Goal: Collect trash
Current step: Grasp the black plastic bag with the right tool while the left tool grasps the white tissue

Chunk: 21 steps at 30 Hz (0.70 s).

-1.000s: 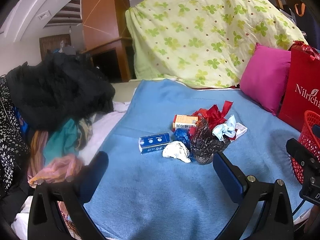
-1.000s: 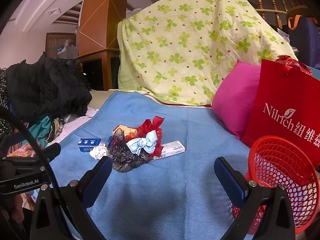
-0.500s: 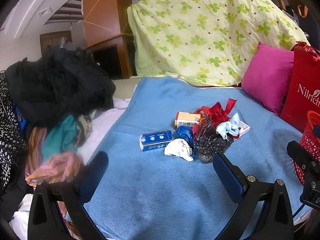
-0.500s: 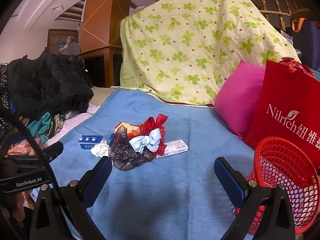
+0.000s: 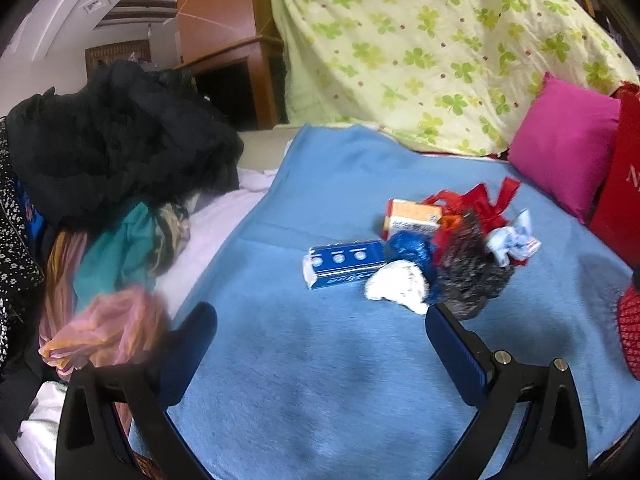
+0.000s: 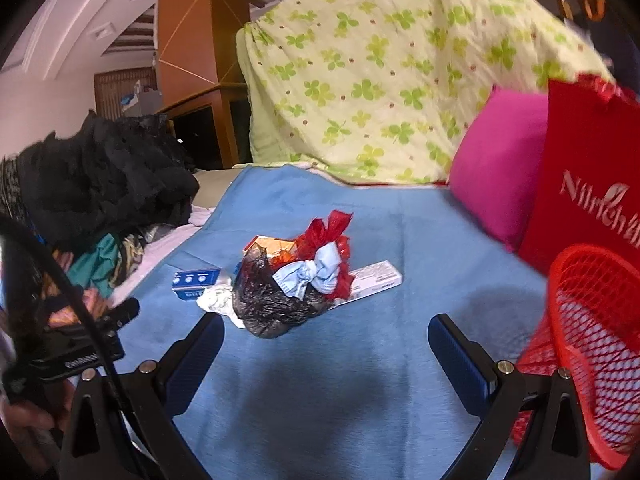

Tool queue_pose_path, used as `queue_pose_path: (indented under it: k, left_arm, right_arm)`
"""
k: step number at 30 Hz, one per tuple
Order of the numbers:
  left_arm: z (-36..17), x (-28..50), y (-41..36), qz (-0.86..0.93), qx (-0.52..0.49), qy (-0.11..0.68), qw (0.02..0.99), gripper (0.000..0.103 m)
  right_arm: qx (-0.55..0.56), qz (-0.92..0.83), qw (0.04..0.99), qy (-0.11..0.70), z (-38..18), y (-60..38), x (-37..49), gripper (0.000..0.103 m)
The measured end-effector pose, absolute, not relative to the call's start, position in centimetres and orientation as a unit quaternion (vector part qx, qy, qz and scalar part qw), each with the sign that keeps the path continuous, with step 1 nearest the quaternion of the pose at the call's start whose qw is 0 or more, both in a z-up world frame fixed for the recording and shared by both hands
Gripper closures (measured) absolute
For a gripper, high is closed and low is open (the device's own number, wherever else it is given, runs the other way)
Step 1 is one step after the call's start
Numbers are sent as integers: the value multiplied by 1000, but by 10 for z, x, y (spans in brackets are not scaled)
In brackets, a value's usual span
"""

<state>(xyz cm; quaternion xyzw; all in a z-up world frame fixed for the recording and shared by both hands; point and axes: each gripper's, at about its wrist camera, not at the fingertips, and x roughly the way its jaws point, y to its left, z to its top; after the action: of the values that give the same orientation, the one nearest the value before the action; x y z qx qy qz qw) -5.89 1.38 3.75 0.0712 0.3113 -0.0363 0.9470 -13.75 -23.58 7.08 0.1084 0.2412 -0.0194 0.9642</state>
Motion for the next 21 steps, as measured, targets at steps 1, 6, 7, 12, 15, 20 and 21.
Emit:
queue_pose_path:
  k: [1, 6, 7, 12, 15, 20, 21]
  left_arm:
    - [34, -55, 15, -37, 73, 317, 945, 0]
    - [12, -32, 13, -59, 74, 352, 931, 0]
    - [8, -26, 12, -66, 72, 363, 927, 0]
    - [0, -5, 7, -94, 55, 382, 918, 0]
    - [-2, 8, 6, -95, 50, 383, 917, 0]
    - [-5, 27, -3, -114, 50, 378, 917, 0]
    - [-6, 29, -4, -118, 49, 378, 917, 0]
  right_arm:
    - [113, -14, 963, 244, 70, -238, -132, 0]
    - [182, 25, 946, 265, 59, -251, -95, 0]
    - [194, 30, 942, 272, 56, -253, -89, 0]
    - [280, 47, 911, 299, 31, -269, -51, 3]
    - [348, 69, 877, 322, 10, -275, -28, 19]
    - [394, 79, 838, 369, -20, -273, 7, 29]
    - [397, 82, 834, 375, -24, -270, 13, 29]
